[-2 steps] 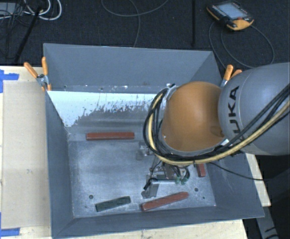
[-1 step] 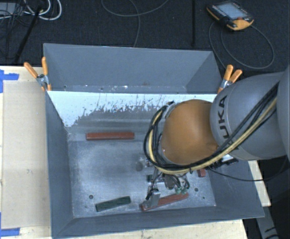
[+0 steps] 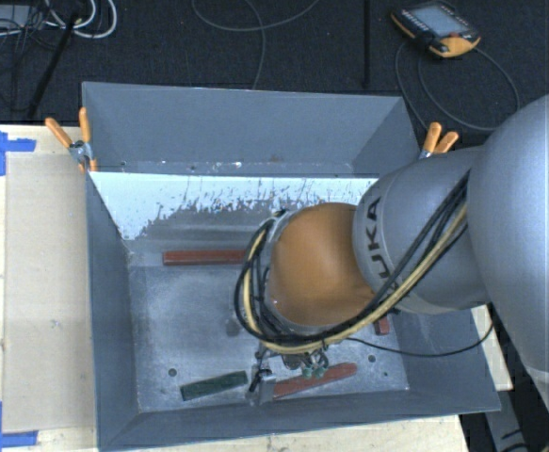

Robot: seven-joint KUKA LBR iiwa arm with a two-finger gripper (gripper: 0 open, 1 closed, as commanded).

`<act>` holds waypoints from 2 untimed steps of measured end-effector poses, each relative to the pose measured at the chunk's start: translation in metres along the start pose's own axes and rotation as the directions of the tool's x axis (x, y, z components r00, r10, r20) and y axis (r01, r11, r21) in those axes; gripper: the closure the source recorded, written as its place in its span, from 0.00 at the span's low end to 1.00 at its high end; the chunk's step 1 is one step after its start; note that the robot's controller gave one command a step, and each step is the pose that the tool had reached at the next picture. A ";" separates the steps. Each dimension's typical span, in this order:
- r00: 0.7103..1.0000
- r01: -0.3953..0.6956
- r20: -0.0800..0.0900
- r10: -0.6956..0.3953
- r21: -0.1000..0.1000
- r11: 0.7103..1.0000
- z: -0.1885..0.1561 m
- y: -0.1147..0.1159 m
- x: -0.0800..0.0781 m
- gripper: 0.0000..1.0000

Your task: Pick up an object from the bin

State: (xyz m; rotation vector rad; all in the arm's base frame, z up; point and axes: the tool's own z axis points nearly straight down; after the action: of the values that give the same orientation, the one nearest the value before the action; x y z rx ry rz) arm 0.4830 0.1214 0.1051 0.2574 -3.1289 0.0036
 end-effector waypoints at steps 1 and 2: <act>0.997 0.080 0.001 -0.080 -0.002 0.997 0.028 0.058 -0.014 1.00; 0.997 0.078 0.001 -0.078 -0.002 0.997 0.028 0.057 -0.014 1.00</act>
Offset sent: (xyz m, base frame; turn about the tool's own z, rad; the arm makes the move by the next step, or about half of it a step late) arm 0.0000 0.0000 0.0000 0.0000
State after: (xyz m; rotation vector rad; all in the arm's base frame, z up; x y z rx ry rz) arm 0.4872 0.1803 0.0769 0.3797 -3.1168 -0.0004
